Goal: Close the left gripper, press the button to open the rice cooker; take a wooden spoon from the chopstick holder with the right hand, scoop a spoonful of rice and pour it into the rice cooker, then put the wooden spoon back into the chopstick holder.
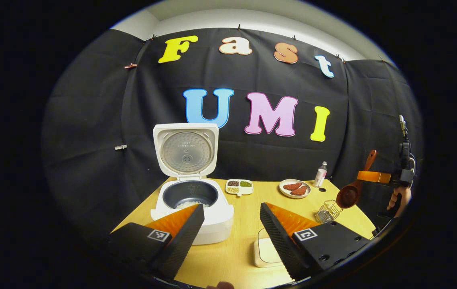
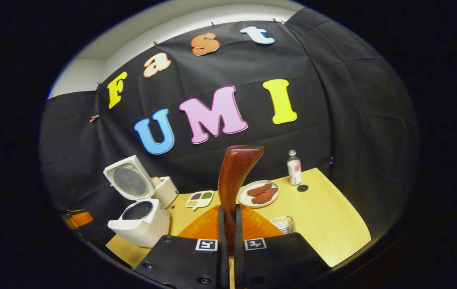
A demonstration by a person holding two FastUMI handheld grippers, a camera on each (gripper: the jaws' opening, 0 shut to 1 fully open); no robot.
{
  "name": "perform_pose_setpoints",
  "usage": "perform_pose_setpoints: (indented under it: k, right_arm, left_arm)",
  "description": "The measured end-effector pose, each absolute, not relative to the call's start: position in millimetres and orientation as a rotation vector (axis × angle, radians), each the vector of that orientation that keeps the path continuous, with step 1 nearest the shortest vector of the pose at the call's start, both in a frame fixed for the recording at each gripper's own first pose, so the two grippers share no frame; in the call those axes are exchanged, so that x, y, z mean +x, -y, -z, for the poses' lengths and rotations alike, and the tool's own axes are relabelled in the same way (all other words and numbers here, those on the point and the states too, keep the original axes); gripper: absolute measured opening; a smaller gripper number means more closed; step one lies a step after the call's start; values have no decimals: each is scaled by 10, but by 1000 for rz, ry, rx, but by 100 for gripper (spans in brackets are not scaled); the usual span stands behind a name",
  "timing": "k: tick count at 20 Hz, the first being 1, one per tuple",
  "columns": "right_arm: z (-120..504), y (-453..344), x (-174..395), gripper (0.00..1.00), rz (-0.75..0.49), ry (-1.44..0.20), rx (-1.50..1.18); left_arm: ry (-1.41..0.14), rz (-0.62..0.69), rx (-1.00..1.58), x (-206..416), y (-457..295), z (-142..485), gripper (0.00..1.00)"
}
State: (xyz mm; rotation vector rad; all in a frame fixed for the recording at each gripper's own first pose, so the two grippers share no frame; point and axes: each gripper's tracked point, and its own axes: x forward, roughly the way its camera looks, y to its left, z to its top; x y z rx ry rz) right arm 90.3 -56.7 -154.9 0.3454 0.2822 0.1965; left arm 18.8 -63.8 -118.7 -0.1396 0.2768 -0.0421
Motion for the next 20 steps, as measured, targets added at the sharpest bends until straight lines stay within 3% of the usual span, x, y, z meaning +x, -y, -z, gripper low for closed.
perform_pose_setpoints:
  k: [1, 2, 8, 20]
  right_arm:
    - [1586, 400, 841, 14, -213, -294, 330]
    - [1637, 205, 784, 10, -230, -314, 309]
    - [2222, -583, 622, 10, -290, -426, 114]
    - [3210, -780, 511, 10, -284, -612, -217]
  left_arm:
    - [-269, 53, -141, 180, 583, 1174, 97]
    - [-258, 61, -142, 180, 530, 1142, 98]
    - [-263, 83, -131, 155, 287, 1199, 98]
    - [-265, 120, -138, 112, 222, 1221, 98]
